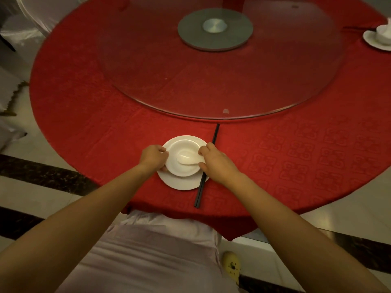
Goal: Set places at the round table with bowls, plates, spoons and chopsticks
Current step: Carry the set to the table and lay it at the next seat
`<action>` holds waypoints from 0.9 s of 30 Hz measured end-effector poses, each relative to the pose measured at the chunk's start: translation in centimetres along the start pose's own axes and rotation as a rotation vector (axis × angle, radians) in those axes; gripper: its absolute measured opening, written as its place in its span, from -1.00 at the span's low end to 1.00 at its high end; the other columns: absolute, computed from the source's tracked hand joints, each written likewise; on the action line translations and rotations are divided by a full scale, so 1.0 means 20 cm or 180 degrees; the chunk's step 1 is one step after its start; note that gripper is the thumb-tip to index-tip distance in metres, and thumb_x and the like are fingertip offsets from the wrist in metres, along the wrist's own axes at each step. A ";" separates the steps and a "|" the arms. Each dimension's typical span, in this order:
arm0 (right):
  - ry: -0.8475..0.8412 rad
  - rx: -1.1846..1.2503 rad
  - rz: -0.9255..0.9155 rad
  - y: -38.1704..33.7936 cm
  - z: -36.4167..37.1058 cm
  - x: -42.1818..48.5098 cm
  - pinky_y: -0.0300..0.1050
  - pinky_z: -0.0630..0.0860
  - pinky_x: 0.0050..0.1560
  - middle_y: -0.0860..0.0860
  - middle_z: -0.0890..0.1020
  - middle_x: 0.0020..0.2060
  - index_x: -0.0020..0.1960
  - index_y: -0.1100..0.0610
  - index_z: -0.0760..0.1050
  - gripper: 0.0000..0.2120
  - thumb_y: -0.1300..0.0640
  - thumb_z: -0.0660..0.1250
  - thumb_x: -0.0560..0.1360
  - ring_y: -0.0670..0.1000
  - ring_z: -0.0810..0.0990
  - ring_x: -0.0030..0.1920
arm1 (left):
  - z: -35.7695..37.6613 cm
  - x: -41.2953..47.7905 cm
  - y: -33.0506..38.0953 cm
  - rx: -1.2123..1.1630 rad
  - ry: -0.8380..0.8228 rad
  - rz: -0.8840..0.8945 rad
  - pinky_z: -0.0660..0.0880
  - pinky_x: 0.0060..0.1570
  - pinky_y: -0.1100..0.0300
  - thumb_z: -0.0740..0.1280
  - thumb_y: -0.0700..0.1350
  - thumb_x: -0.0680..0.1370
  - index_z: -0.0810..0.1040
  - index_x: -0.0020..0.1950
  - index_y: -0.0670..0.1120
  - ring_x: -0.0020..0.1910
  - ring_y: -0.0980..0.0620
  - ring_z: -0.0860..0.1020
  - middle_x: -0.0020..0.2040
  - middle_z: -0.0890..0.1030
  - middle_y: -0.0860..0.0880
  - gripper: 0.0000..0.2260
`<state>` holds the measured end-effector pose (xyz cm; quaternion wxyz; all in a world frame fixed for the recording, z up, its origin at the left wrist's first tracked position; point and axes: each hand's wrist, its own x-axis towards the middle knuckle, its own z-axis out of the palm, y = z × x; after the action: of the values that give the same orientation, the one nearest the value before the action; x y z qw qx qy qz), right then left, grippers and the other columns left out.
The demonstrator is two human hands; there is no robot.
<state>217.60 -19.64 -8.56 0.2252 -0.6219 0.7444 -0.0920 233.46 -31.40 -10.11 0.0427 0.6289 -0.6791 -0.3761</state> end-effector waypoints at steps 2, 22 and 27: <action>0.0055 0.0098 0.0020 0.02 -0.01 -0.01 0.06 0.48 0.00 0.14 0.41 0.19 0.29 0.20 0.32 -0.63 0.11 0.26 0.53 0.20 0.52 0.07 | -0.02 -0.02 0.05 0.0313 0.0140 0.0174 0.52 -0.18 0.14 0.22 -0.14 0.55 0.58 0.13 -0.19 -0.29 -0.07 0.63 -0.02 0.66 -0.20 -0.76; 0.0961 0.0712 0.1538 1.42 -0.76 -0.86 0.03 0.26 0.38 0.20 0.37 0.34 0.43 0.19 0.17 -0.33 -0.14 0.29 0.48 0.22 0.34 0.34 | 0.92 -0.49 1.57 0.1804 -0.0905 0.2616 0.35 0.29 0.09 0.31 -0.02 0.53 0.32 0.41 -0.15 0.27 -0.16 0.45 0.27 0.50 -0.22 -0.51; 0.1124 0.0828 0.2110 1.94 -0.99 -1.25 0.09 0.27 0.39 0.22 0.32 0.38 0.47 0.19 0.13 -0.29 -0.15 0.28 0.49 0.24 0.31 0.38 | 1.39 -0.68 2.06 0.2093 -0.1175 0.3101 0.30 0.35 0.06 0.29 0.02 0.54 0.28 0.45 -0.10 0.33 -0.18 0.38 0.32 0.45 -0.21 -0.48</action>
<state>177.62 9.87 -1.79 0.1881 -0.2888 0.9141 -0.2134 187.67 -9.67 -1.04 -0.1049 0.1511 -0.9650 -0.1869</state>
